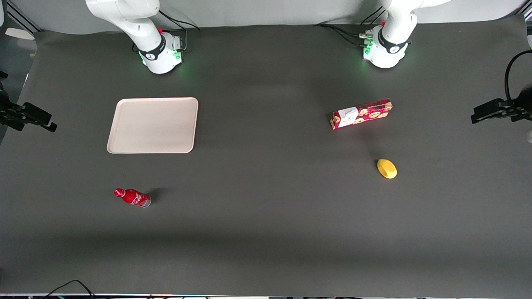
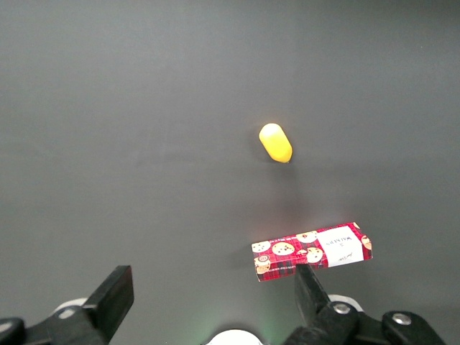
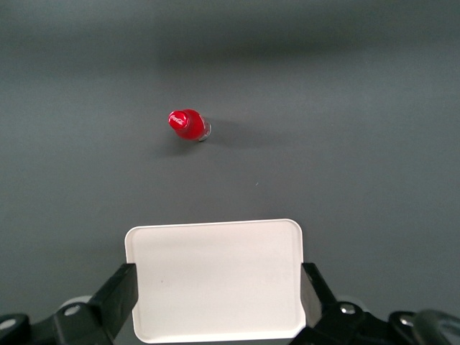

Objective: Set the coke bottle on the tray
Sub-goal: 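Move the open right gripper down over the red Coca-Cola bottle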

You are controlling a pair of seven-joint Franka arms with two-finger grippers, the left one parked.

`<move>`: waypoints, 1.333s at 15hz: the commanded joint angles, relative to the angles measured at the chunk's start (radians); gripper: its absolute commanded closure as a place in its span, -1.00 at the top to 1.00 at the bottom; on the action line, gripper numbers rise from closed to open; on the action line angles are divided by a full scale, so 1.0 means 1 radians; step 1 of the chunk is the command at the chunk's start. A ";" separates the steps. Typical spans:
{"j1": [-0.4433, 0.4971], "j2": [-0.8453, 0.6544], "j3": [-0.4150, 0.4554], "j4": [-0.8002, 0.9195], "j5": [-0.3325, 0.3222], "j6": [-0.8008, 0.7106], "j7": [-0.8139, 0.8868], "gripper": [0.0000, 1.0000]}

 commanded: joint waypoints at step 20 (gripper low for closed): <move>0.072 0.173 0.023 0.014 -0.028 0.126 -0.020 1.00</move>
